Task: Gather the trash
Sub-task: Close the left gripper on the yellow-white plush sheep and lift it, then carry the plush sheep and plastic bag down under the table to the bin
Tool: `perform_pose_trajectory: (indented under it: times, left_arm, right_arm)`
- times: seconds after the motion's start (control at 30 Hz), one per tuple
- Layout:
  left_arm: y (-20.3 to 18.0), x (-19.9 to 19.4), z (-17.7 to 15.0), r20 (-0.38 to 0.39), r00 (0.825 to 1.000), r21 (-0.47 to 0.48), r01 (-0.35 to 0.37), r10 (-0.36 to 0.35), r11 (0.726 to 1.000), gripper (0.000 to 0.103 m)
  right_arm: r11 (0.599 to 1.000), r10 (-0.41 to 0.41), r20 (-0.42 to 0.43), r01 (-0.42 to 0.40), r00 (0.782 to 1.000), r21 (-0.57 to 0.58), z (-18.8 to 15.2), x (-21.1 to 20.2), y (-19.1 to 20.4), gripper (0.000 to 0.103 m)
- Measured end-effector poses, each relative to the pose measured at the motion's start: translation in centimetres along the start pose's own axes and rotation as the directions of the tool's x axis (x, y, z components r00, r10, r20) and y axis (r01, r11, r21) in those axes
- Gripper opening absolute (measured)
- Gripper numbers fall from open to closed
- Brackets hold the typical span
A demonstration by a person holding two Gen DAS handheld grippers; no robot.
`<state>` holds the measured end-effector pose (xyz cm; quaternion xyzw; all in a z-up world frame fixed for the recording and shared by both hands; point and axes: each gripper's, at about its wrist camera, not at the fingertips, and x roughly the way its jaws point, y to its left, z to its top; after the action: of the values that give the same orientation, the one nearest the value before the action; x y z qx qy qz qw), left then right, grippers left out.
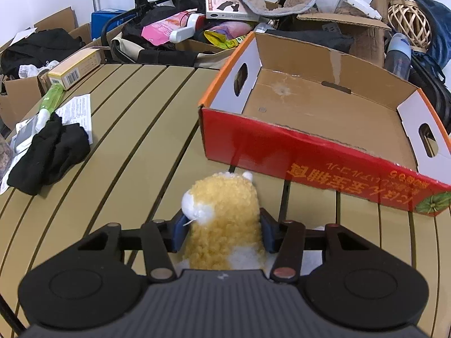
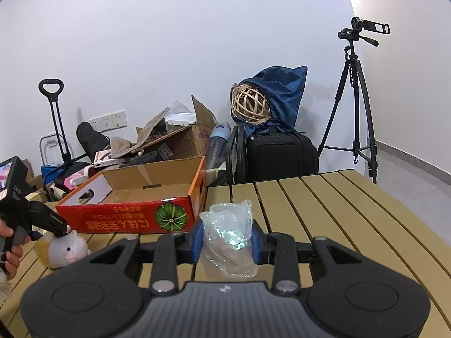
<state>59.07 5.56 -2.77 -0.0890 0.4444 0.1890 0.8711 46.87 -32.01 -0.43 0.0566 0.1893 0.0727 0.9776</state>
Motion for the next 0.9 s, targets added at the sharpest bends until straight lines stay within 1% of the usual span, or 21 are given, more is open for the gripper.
perform_pose_trajectory:
  times: [0.2, 0.5, 0.9]
  left_arm:
    - [1.0, -2.1, -1.2, 0.037, 0.999, 0.013, 0.027, -0.027, 1.0, 0.052]
    - [2.4, -6.9, -3.5, 0.105, 0.991, 0.051, 0.075, -0.08, 0.996, 0.052]
    - [5.3, -13.5, -8.7, 0.185, 0.975, 0.094, 0.105, -0.121, 0.99, 0.052]
  right_arm:
    - [1.0, 0.02, 0.015, -0.02, 1.0, 0.007, 0.0, -2.0, 1.0, 0.032]
    - [0.999, 0.054, 0.024, -0.054, 0.998, 0.007, -0.2, -5.3, 3.0, 0.032]
    - [0.994, 0.108, 0.002, -0.108, 0.994, 0.013, -2.2, -9.6, 6.2, 0.032]
